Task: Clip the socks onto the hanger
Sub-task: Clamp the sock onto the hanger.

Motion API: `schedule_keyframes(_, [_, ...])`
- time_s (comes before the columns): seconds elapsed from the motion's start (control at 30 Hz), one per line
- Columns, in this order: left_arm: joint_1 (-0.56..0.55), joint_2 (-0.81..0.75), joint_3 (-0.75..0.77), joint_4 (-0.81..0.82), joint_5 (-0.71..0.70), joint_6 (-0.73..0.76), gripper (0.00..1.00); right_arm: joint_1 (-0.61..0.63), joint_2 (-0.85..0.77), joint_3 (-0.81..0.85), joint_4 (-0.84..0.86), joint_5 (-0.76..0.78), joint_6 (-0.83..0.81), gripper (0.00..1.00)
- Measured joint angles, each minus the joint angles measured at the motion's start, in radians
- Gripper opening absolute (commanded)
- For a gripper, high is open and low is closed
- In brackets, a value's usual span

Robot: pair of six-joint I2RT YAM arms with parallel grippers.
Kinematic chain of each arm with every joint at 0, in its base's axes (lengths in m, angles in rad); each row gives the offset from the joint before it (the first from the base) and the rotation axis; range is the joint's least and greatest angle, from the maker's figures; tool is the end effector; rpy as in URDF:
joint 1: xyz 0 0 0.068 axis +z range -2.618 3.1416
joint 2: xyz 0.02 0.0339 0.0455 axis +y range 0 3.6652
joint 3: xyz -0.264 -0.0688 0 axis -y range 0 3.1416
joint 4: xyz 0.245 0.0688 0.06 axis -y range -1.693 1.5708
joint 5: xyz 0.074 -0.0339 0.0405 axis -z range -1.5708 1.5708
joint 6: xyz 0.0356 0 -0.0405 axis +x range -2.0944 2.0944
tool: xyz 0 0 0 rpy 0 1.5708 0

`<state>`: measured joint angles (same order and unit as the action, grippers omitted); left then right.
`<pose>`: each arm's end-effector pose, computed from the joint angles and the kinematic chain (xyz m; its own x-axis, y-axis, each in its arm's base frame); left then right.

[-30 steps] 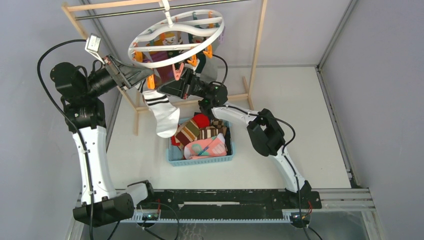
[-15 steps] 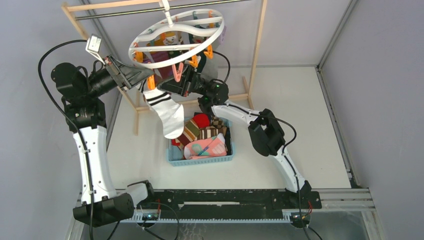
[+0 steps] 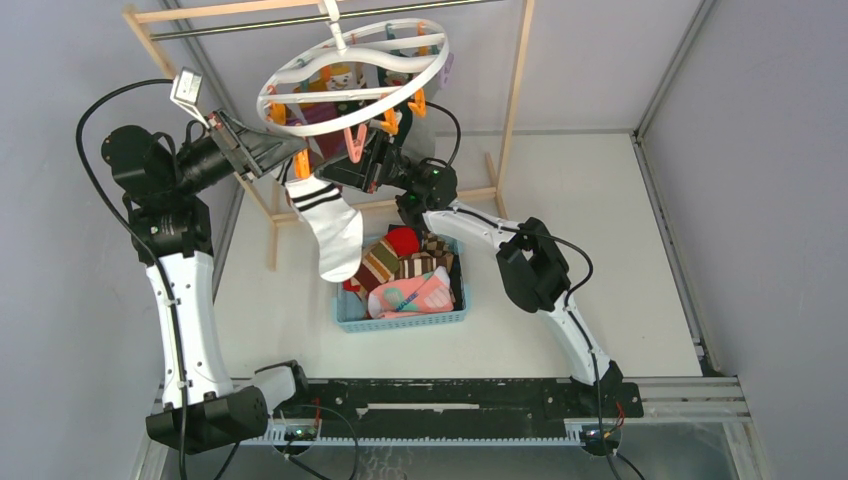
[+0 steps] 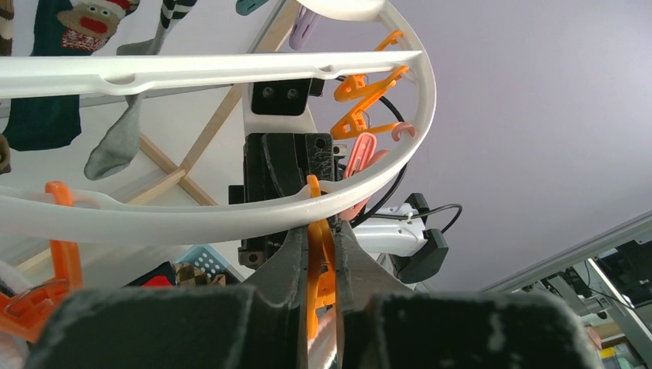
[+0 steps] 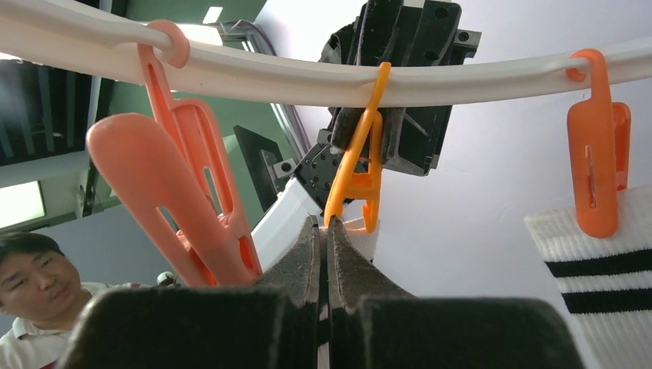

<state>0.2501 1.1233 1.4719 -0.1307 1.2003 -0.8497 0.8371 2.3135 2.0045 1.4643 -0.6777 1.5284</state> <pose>0.2023 0.0174 0.5104 -0.4567 -0.3973 -0.7959 0.6803 0.4205 -0.6003 0.3124 0.3798 0.3837 -0.7214 0.3622 -0.5903 -0.6438 -0.6648 0.3790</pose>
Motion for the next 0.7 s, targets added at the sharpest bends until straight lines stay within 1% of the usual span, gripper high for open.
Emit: schedule_keyframes(0.7, [0.0, 0.0, 0.0, 0.048, 0.007, -0.05, 0.0, -0.006, 0.001, 0.0, 0.0, 0.015, 0.0, 0.0])
